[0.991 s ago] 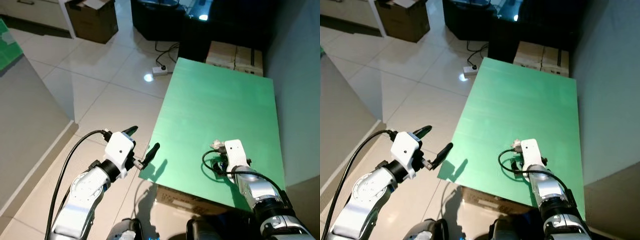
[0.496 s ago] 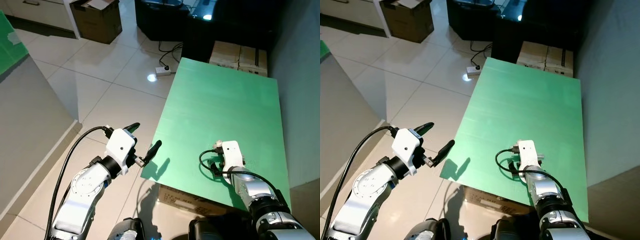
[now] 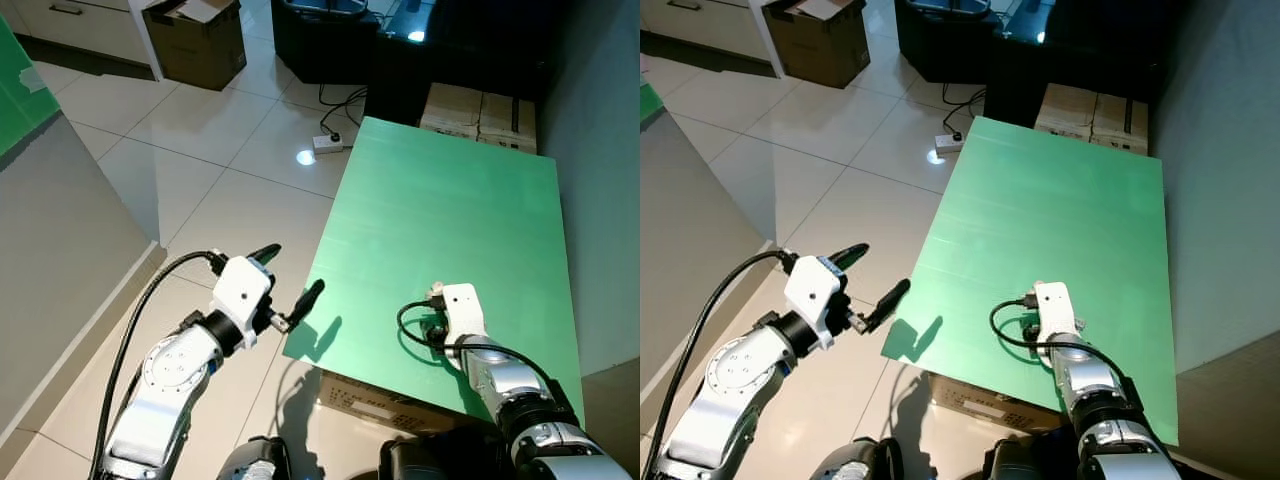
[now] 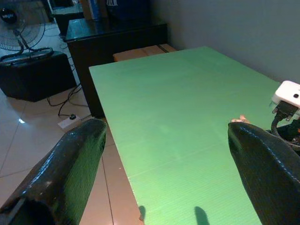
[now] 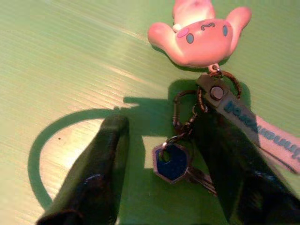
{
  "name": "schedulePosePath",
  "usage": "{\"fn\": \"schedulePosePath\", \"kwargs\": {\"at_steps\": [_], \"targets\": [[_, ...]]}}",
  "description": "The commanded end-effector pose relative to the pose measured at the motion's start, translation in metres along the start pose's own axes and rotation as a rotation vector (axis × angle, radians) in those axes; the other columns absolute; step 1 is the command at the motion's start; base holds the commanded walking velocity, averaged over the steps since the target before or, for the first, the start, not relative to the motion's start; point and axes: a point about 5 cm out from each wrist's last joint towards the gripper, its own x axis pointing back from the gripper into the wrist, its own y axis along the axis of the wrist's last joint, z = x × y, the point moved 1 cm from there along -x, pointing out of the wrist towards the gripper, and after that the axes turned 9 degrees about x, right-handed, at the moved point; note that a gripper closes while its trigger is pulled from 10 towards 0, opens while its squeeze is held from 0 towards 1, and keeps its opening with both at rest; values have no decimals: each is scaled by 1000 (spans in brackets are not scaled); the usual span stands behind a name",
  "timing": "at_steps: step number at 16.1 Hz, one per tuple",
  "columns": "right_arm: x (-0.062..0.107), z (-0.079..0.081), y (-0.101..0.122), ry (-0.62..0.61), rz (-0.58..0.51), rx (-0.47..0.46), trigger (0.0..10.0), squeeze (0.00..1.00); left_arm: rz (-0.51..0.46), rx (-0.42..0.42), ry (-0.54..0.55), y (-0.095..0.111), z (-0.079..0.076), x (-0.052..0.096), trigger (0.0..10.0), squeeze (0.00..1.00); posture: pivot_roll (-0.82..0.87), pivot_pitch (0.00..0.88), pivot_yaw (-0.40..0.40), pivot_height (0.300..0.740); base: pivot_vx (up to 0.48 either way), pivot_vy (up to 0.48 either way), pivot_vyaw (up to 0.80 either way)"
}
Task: Hang keys on a hook
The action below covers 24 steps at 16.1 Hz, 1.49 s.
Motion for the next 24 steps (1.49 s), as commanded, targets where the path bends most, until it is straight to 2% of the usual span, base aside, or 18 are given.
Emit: {"fn": "schedulePosePath", "kwargs": {"at_steps": [1,7,10,12,13,14,15,16,17,19,22,24], "targets": [[0,0,0,-4,-11,-21,0,0,12,-2,-20,-2,-2,-2,10000,0,-73,147,44,740,0,0,0],[0,1,15,-51,-120,-42,0,0,13,13,-85,-1,-9,-2,10000,0,-75,131,56,740,0,0,0],[2,3,25,-64,-204,-14,0,0,34,24,-160,-2,-15,2,10000,0,-75,123,68,740,0,0,0],[3,4,26,-75,-220,8,0,0,41,19,-169,-3,-15,3,10000,0,-75,120,72,740,0,0,0],[3,3,27,-104,-228,52,10000,0,42,15,-166,-3,-14,3,10000,0,-75,119,74,740,0,0,0],[4,3,28,-123,-244,84,10000,0,42,12,-166,-3,-13,3,10000,0,-74,118,75,740,0,0,0],[9,7,37,-108,-340,115,10000,0,42,7,-163,-3,-11,2,10000,0,-74,119,79,740,0,0,0],[10,9,38,-107,-361,138,10000,1000,43,6,-162,-3,-10,2,10000,0,-73,122,81,740,0,0,0],[11,14,36,-91,-355,180,10000,1000,45,4,-163,-3,-9,2,10000,0,-73,122,82,740,0,0,0],[11,18,30,-99,-320,173,10000,1000,47,3,-164,-3,-8,3,10000,0,-70,123,84,740,0,0,0],[17,28,1,-147,-213,74,10000,1000,57,-4,-169,-3,-7,4,10000,0,-57,123,93,740,0,0,0],[20,28,-9,-152,-199,49,10000,1000,62,-9,-171,-3,-5,5,10000,0,-53,126,98,740,0,0,0]]}}
